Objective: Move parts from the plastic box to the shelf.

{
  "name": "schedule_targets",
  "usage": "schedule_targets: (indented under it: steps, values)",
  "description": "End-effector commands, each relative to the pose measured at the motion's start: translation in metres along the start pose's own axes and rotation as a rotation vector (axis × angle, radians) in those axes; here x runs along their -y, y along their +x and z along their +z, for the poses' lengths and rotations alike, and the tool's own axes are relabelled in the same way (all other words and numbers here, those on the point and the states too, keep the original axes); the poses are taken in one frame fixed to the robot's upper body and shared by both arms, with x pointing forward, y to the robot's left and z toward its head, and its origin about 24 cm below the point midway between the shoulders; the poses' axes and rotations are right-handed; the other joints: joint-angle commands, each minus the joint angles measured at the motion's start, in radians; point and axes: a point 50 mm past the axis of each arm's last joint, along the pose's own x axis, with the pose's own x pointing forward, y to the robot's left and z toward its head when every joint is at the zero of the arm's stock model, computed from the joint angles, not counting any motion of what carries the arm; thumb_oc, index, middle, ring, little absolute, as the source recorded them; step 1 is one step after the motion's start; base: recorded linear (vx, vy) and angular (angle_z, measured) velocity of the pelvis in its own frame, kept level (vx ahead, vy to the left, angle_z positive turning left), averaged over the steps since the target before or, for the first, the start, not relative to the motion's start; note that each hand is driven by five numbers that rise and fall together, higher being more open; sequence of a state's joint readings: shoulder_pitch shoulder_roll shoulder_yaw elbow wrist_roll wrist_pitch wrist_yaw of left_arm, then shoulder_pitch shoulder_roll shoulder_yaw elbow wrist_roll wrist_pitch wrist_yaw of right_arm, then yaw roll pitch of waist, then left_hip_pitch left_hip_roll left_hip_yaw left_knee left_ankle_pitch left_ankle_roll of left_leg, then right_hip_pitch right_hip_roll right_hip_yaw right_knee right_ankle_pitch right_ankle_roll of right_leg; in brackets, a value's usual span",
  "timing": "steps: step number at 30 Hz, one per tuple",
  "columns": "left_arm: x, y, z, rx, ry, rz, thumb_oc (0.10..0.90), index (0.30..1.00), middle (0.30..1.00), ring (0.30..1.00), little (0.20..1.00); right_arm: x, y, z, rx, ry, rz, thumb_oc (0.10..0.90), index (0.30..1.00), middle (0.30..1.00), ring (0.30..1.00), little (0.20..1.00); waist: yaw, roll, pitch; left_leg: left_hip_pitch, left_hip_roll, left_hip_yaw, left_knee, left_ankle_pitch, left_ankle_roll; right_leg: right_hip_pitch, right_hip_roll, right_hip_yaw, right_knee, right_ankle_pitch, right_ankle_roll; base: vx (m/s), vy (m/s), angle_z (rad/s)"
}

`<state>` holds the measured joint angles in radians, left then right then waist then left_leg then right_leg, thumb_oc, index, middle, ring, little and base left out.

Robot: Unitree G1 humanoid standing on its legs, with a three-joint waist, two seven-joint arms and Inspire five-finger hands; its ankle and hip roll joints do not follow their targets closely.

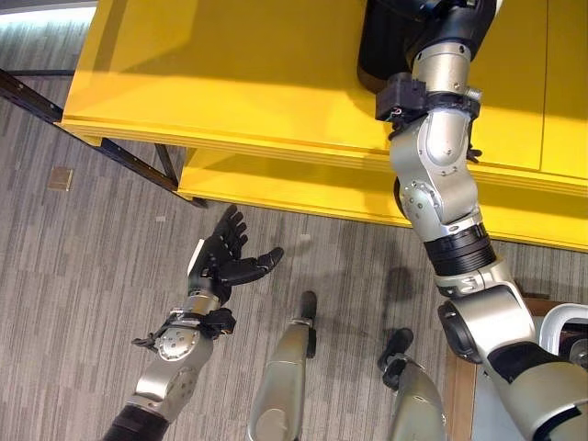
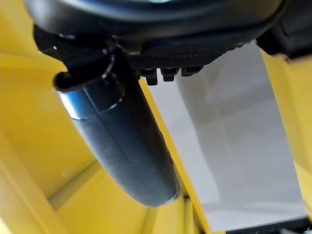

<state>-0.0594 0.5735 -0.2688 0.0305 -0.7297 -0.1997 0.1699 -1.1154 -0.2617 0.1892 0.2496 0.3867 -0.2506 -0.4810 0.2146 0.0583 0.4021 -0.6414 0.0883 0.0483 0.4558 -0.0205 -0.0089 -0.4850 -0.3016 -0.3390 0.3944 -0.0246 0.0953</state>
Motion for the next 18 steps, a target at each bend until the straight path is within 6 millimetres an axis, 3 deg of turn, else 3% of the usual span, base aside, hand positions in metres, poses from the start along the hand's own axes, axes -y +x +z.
schedule_targets:
  steps: [1, 5, 6, 12, 18]
  values:
    - [0.007, -0.004, 0.038, 0.217, 0.015, -0.039, 0.9, 1.0, 1.0, 1.0, 1.0, -0.015, -0.002, 0.059, 0.301, 0.012, 0.133, 0.9, 1.0, 1.0, 1.0, 1.0, -0.007, -0.025, -0.049, -0.006, 0.009, -0.047, 0.015, -0.085, -0.028, 0.085, 0.037, 0.053, 0.047, -0.12, 0.001, -0.09, 0.014, 0.0]
    - [0.006, -0.006, 0.038, 0.218, 0.016, -0.026, 0.9, 1.0, 1.0, 1.0, 1.0, -0.009, -0.014, 0.052, 0.272, -0.036, 0.166, 0.9, 1.0, 1.0, 1.0, 1.0, -0.021, -0.033, -0.047, -0.007, 0.013, -0.044, 0.014, -0.083, -0.027, 0.08, 0.04, 0.059, 0.048, -0.118, 0.0, -0.02, 0.004, -0.01]
    - [0.004, -0.007, 0.037, 0.216, 0.023, -0.019, 0.9, 1.0, 1.0, 1.0, 1.0, 0.002, -0.022, 0.043, 0.236, -0.12, 0.185, 0.9, 1.0, 1.0, 1.0, 1.0, -0.035, -0.04, -0.045, -0.003, 0.017, -0.041, 0.013, -0.083, -0.028, 0.079, 0.041, 0.063, 0.048, -0.117, 0.0, -0.01, 0.002, -0.06]
    - [0.0, -0.011, 0.034, 0.21, 0.027, 0.006, 0.9, 1.0, 1.0, 1.0, 1.0, 0.035, -0.054, 0.03, 0.146, -0.206, 0.211, 0.9, 1.0, 1.0, 1.0, 1.0, -0.071, -0.061, -0.047, 0.01, 0.028, -0.036, 0.011, -0.083, -0.03, 0.077, 0.048, 0.069, 0.05, -0.118, -0.001, -0.01, -0.012, -0.14]
    - [-0.004, -0.019, 0.023, 0.159, 0.033, 0.009, 0.9, 1.0, 1.0, 1.0, 1.0, 0.078, -0.124, 0.013, -0.095, -0.012, 0.189, 0.9, 1.0, 1.0, 1.0, 1.0, -0.127, -0.095, -0.065, 0.055, 0.051, -0.027, -0.015, -0.071, -0.04, 0.109, 0.068, 0.075, 0.014, -0.109, 0.002, -0.01, -0.033, -0.03]
